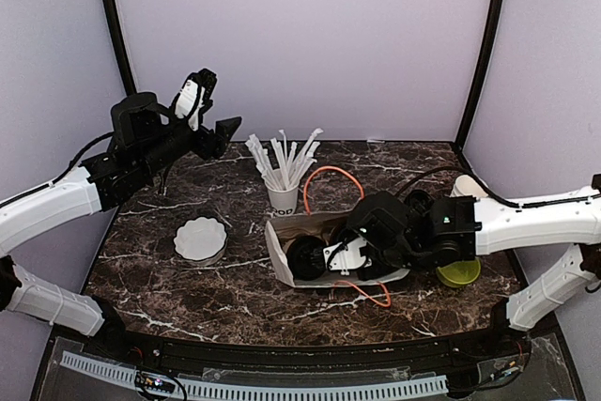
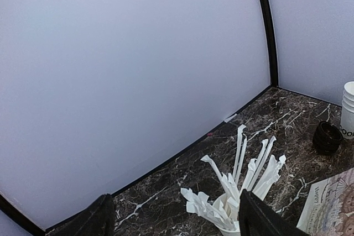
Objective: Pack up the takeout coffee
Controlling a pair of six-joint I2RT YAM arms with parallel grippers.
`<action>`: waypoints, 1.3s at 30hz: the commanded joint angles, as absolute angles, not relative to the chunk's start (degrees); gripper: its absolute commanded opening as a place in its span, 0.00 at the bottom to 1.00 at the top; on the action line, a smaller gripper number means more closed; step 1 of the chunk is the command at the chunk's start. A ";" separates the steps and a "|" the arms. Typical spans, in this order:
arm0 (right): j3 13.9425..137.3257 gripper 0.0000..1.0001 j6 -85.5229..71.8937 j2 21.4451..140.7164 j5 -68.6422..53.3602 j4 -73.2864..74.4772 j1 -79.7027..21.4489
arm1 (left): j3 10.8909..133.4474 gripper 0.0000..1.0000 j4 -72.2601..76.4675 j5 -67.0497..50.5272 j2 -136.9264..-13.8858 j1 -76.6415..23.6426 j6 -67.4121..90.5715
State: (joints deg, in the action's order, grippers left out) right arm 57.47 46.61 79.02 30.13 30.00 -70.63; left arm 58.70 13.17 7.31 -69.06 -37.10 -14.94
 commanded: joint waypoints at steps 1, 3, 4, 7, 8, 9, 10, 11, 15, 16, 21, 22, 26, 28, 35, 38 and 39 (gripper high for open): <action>58.84 0.45 45.62 80.34 28.86 29.60 -69.41 | 58.00 0.79 13.18 6.49 -67.69 -36.83 -14.24; 59.43 0.45 45.54 80.86 28.43 29.95 -69.13 | 58.00 0.79 13.13 6.40 -67.72 -36.87 -14.17; 59.75 0.45 45.53 81.10 28.00 30.38 -69.02 | 57.98 0.79 13.10 6.35 -67.69 -36.80 -14.16; 61.40 0.45 45.00 82.02 26.85 31.90 -68.59 | 58.00 0.79 13.07 6.33 -67.68 -36.91 -14.15; 62.08 0.46 44.73 82.54 26.54 32.58 -68.49 | 58.01 0.79 13.05 6.26 -67.68 -36.91 -14.15; 62.81 0.45 44.54 82.98 26.16 33.36 -68.36 | 58.01 0.79 13.07 6.21 -67.63 -36.87 -14.15; 63.59 0.45 44.41 83.38 25.55 34.23 -68.13 | 57.96 0.79 13.00 6.23 -67.61 -36.88 -14.11; 64.30 0.46 44.20 83.83 25.08 35.06 -67.90 | 57.95 0.79 13.00 6.24 -67.66 -36.90 -14.13; 68.64 0.45 43.46 86.44 22.70 38.93 -66.35 | 57.96 0.79 12.94 6.04 -67.68 -36.91 -14.15; 69.72 0.45 43.24 87.32 22.15 40.23 -65.83 | 57.98 0.79 12.90 5.96 -67.68 -36.87 -14.11; 75.53 0.45 41.87 91.30 17.86 46.21 -63.12 | 57.77 0.79 13.15 5.92 -68.37 -36.91 -14.54; 76.51 0.45 41.91 91.84 16.83 47.06 -62.56 | 57.76 0.79 13.13 5.90 -68.55 -36.91 -14.62; 80.95 0.45 42.25 94.12 12.57 50.70 -60.21 | 57.53 0.79 13.22 5.30 -68.72 -36.89 -14.88; 82.92 0.45 42.42 95.31 10.41 52.30 -59.13 | 57.49 0.79 13.28 5.38 -68.80 -36.91 -14.93; 87.71 0.45 41.96 100.97 3.98 57.32 -54.69 | 57.45 0.79 13.33 5.19 -68.92 -36.87 -15.06; 91.38 0.45 41.44 103.59 2.13 59.61 -52.98 | 57.35 0.79 13.43 5.20 -68.91 -36.91 -15.20; 92.59 0.45 41.59 104.43 1.54 60.49 -52.46 | 57.37 0.79 13.33 5.15 -68.82 -36.91 -15.27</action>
